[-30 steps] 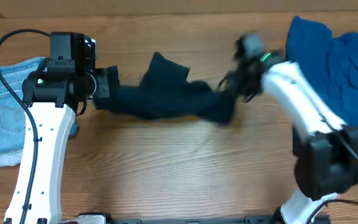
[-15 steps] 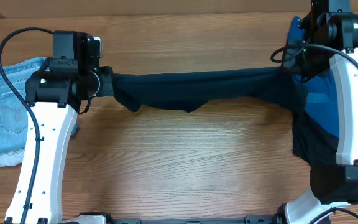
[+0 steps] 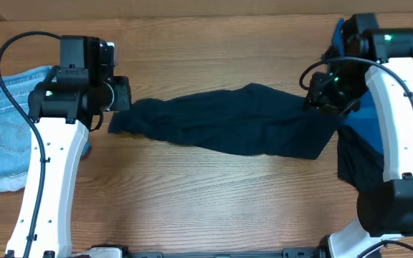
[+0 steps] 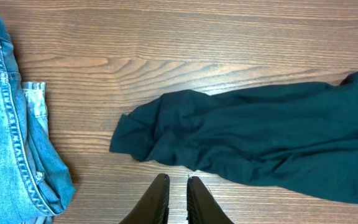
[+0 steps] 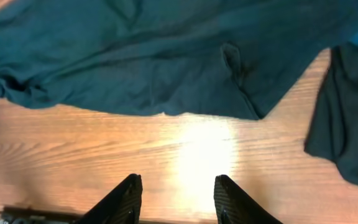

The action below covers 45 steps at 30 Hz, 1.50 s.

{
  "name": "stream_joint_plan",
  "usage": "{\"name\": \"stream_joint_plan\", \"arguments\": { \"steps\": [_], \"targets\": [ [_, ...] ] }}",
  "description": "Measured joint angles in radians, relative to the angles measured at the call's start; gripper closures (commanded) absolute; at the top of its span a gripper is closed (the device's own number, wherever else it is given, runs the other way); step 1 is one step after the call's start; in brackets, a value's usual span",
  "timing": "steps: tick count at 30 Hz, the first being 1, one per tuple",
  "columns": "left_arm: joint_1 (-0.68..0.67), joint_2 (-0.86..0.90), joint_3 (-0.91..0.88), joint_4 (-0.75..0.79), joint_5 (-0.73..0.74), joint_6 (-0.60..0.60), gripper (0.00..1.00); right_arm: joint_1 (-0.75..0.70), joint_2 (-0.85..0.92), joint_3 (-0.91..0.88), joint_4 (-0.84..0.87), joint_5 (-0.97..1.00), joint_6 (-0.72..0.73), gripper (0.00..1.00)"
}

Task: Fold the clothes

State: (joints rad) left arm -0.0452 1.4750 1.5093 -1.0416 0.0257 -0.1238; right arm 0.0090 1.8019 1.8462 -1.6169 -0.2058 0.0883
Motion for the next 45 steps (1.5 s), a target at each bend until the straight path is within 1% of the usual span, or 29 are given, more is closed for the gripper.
{"name": "stream_joint_plan", "arguments": {
  "steps": [7, 12, 16, 22, 23, 25, 29, 30, 32, 33, 34, 37, 38, 41, 43, 45],
  "targets": [
    [0.0, 0.0, 0.0, 0.002, -0.001, 0.0, 0.84, 0.0, 0.001, -0.192, 0.341, 0.013, -0.011, 0.58],
    [0.0, 0.0, 0.0, 0.002, 0.0, 0.0, 0.83, 0.0, 0.006, -0.444, 0.584, 0.071, -0.011, 0.57],
    [0.0, 0.0, 0.0, 0.002, -0.001, 0.0, 0.83, 0.0, 0.008, -0.538, 0.636, 0.083, -0.011, 0.57],
    [0.0, 0.0, 0.0, 0.002, -0.001, 0.0, 0.83, 0.0, 0.015, -0.578, 0.695, 0.082, -0.011, 0.58],
    [0.0, 0.0, 0.0, 0.002, -0.001, 0.0, 0.83, 0.0, 0.023, -0.578, 0.702, 0.08, -0.011, 0.62],
    [0.0, 0.0, 0.0, 0.001, -0.001, 0.0, 0.82, 0.0, 0.056, -0.578, 0.711, 0.071, -0.011, 0.96],
    [0.0, 0.0, 0.0, 0.0, -0.001, 0.0, 0.82, 0.0, 0.086, -0.579, 0.724, 0.016, -0.013, 0.96],
    [0.0, 0.0, 0.0, -0.002, -0.001, 0.0, 0.81, 0.0, 0.086, -0.575, 0.707, 0.006, -0.013, 0.96],
    [0.0, 0.0, 0.0, -0.002, -0.001, 0.0, 0.79, 0.0, 0.086, -0.542, 0.611, -0.025, -0.01, 0.96],
    [0.0, 0.0, 0.0, -0.004, 0.0, 0.0, 0.78, 0.002, 0.074, -0.498, 0.484, -0.049, -0.02, 0.96],
    [0.0, 0.0, 0.0, -0.006, 0.0, 0.0, 0.77, 0.005, 0.048, -0.468, 0.397, -0.063, -0.031, 0.96],
    [0.0, 0.0, 0.0, -0.004, -0.001, 0.0, 0.73, 0.019, -0.09, -0.431, 0.154, -0.094, -0.07, 0.96],
    [0.0, 0.0, 0.0, 0.002, -0.001, 0.0, 0.73, 0.02, -0.126, -0.428, 0.106, -0.098, -0.083, 0.95],
    [0.0, 0.0, 0.0, 0.002, -0.001, 0.001, 0.69, 0.02, -0.136, -0.424, 0.052, -0.102, -0.099, 0.89],
    [0.0, 0.0, 0.0, 0.0, -0.001, 0.001, 0.65, 0.02, -0.136, -0.424, 0.021, -0.102, -0.104, 0.89],
    [0.0, 0.002, 0.0, -0.016, -0.001, 0.003, 0.65, 0.02, -0.136, -0.425, 0.021, -0.102, -0.108, 0.89]
  ]
}}
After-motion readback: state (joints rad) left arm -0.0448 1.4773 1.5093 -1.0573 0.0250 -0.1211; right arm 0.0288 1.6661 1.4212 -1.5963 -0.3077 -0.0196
